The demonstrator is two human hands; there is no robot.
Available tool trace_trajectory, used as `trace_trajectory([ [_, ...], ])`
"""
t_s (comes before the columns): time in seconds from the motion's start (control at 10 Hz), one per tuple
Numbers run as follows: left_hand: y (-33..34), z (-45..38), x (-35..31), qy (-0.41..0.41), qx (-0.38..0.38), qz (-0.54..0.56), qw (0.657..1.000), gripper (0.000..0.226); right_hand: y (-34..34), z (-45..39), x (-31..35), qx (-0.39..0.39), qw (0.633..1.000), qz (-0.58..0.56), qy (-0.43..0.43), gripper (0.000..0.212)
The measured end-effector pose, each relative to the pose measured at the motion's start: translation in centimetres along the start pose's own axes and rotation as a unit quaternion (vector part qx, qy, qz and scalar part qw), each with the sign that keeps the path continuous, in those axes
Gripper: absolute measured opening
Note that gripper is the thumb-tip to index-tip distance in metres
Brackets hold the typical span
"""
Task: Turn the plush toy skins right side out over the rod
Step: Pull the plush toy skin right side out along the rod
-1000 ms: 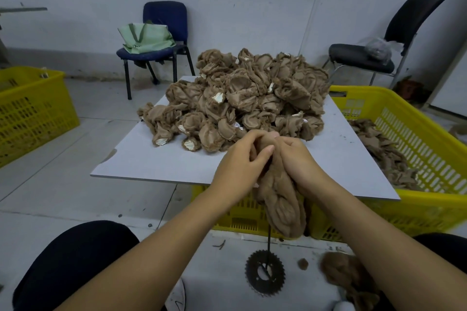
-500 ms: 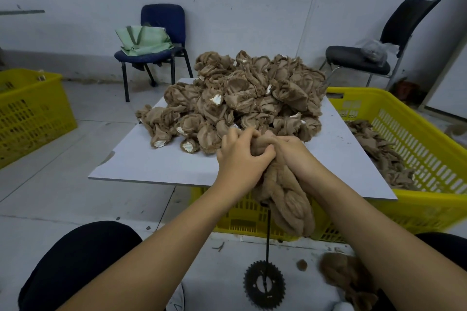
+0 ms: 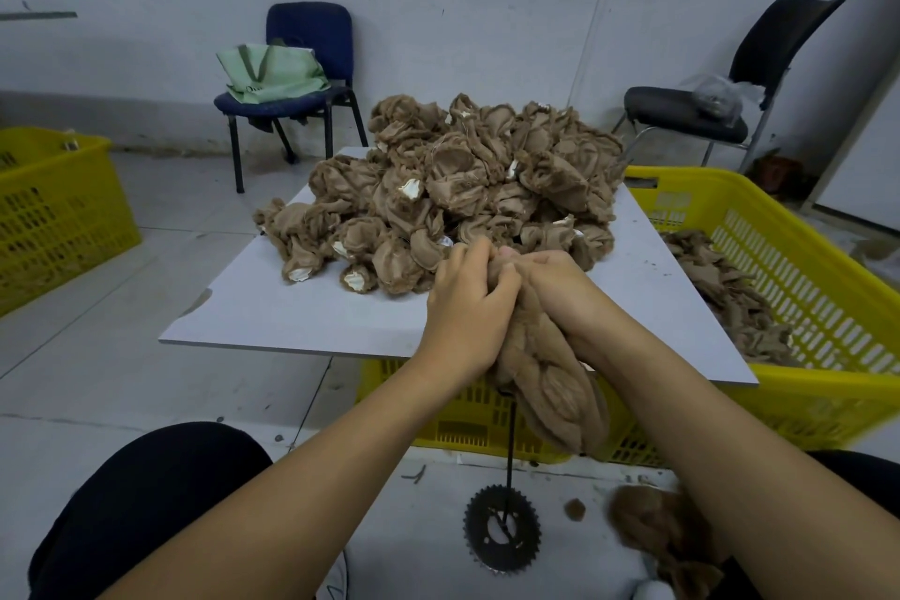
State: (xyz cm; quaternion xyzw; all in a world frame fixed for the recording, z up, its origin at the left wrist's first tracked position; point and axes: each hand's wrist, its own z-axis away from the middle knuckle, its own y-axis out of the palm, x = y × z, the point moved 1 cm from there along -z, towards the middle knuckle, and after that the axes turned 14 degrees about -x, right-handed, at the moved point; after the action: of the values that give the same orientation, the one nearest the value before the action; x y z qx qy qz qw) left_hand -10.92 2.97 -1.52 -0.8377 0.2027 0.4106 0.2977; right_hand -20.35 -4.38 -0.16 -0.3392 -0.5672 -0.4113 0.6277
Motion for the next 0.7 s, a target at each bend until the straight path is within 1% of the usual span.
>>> trace_trajectory([
  [0.1,0.3,0.0,0.7,-0.049,0.043,0.028,0.997,0.026,0.3,-0.8,-0.1,-0.035,0.994,0.108,-0.002,0.021],
  [0.2,0.5,0.3,1.4,-0.075,0.081,0.007,0.994,0.032,0.3,-1.4,-0.6,-0.058,0.979,0.195,0.016,0.02],
  [0.3,0.7,0.7,1.4,-0.049,0.069,-0.08,0.993,0.04,-0.2,-2.1,-2.2,-0.067,0.978,0.196,0.028,0.033],
  [0.4,0.5,0.6,1.1,0.022,0.012,-0.179,0.983,0.045,-0.9,-1.6,-2.5,-0.044,0.981,0.19,-0.013,0.038],
  [0.5,-0.3,0.6,1.3,0.048,-0.039,-0.217,0.974,0.043,-1.4,-0.8,-1.8,-0.021,0.984,0.17,-0.04,0.046],
  [0.6,-1.0,0.5,1.8,0.016,-0.086,-0.191,0.978,0.041,-1.8,0.1,-1.0,0.01,0.979,0.173,-0.108,0.06],
  [0.7,-1.1,0.7,2.0,0.035,-0.081,-0.178,0.98,0.034,-2.2,1.5,-0.8,0.072,0.929,0.293,-0.212,0.03],
])
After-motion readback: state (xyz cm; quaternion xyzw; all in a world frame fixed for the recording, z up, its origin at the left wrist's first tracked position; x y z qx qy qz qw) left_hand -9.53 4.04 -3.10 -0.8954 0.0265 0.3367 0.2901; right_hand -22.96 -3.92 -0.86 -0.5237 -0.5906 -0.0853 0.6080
